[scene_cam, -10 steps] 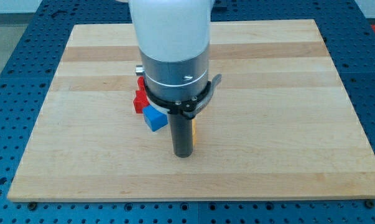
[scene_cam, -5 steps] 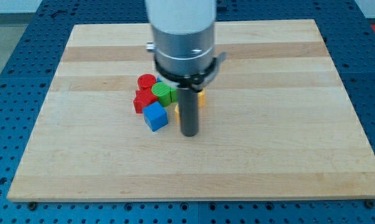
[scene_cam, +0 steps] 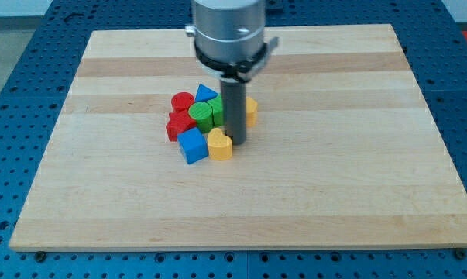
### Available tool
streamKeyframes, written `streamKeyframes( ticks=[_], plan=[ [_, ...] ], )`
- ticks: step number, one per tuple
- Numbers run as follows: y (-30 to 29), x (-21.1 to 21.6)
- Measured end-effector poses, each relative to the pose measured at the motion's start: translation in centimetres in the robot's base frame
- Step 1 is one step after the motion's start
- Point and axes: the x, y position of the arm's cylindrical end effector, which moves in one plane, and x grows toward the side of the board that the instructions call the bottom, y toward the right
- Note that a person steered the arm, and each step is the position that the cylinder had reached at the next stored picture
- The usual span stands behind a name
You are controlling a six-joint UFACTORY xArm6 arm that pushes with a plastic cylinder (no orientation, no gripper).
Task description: Slide the yellow heart closer to the group of the blocks
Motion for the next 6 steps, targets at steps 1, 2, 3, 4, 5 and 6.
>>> streamKeyframes(
  ticks=[1,2,3,4,5,6],
  plan=[
    [3.4,1.6],
    [3.5,3.0],
    [2.7,4.6],
    [-2.1,3.3],
    [-2.7,1.2],
    [-2.7,-0.1]
  ],
)
